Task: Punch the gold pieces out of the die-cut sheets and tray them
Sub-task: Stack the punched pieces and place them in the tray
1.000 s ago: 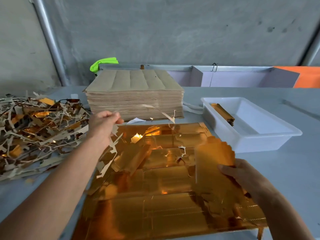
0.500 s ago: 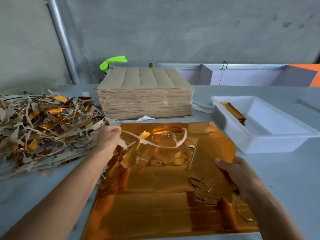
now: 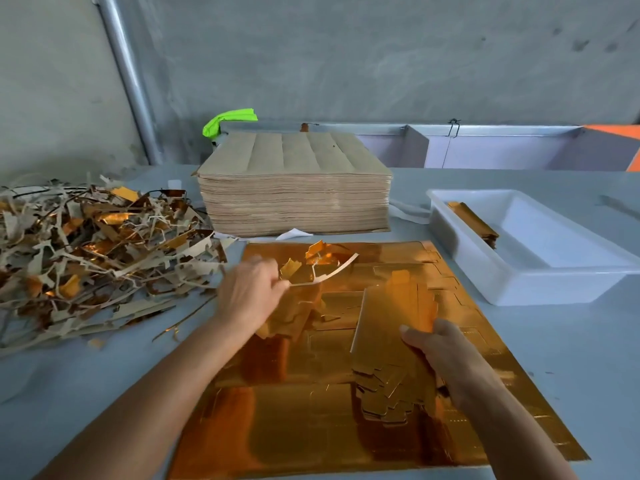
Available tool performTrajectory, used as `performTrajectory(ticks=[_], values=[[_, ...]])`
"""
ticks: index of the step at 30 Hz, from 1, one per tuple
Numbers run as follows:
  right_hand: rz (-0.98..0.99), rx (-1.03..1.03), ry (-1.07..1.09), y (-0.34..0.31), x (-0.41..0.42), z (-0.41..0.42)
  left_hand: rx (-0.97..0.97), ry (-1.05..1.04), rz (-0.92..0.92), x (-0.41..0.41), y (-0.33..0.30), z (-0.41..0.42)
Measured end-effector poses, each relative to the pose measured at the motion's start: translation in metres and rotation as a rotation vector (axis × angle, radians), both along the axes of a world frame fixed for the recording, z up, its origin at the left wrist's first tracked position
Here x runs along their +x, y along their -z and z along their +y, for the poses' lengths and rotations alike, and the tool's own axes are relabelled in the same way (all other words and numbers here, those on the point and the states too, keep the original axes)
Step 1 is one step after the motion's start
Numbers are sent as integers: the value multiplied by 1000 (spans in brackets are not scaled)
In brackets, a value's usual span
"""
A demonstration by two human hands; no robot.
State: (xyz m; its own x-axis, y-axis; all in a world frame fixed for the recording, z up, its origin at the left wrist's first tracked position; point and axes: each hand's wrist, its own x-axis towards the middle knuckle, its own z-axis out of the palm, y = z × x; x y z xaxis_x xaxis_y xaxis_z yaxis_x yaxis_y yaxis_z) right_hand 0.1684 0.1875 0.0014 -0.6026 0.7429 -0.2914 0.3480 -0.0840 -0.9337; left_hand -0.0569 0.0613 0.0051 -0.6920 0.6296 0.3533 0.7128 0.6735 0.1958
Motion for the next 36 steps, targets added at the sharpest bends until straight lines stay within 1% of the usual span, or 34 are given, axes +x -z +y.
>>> performTrajectory(ticks=[2,3,4,5,8,9,11,13,15,19,21,22,24,26,27,28,32,34,36], values=[[-8,17,-34,-1,-3,-4,-261,-28,-121,10,9,2],[-10,18,-47,-1,-5,-6,-357,-48,-156,14,12,4],[-12,14,-54,-1,-6,-7,-403,-70,-183,16,14,6],[-12,6,-60,-1,-8,-8,-408,-91,-222,17,15,7],[-31,4,-75,0,-12,-11,-314,-124,-411,18,8,7],[-37,8,-79,0,-12,-12,-301,-125,-446,18,6,6],[-45,9,-78,0,-12,-12,-344,-109,-428,24,5,5],[-49,-2,-66,1,-11,-10,-415,-83,-337,31,8,4],[-47,-9,-53,2,-10,-9,-417,-64,-252,38,11,3],[-47,-9,-48,0,-6,-9,-326,-5,-173,44,0,0],[-46,-12,-40,-1,-4,-8,-262,21,-190,43,-14,-3],[-45,-16,-34,-1,-4,-8,-208,37,-230,42,-23,-4],[-33,-15,-24,-3,-5,-8,-20,62,-386,37,-39,-4],[-25,-7,-23,-4,-6,-7,252,50,-646,35,-52,-5],[-22,-3,-22,-5,-5,-7,359,35,-746,34,-56,-5],[-18,-3,-24,-6,-5,-7,415,28,-793,33,-57,-6],[11,-12,46,-11,-4,-7,474,43,-825,35,-54,-8],[10,10,62,-12,-5,-7,524,55,-802,44,-49,-5],[20,11,46,-14,-8,-10,565,70,-741,57,-40,2]])
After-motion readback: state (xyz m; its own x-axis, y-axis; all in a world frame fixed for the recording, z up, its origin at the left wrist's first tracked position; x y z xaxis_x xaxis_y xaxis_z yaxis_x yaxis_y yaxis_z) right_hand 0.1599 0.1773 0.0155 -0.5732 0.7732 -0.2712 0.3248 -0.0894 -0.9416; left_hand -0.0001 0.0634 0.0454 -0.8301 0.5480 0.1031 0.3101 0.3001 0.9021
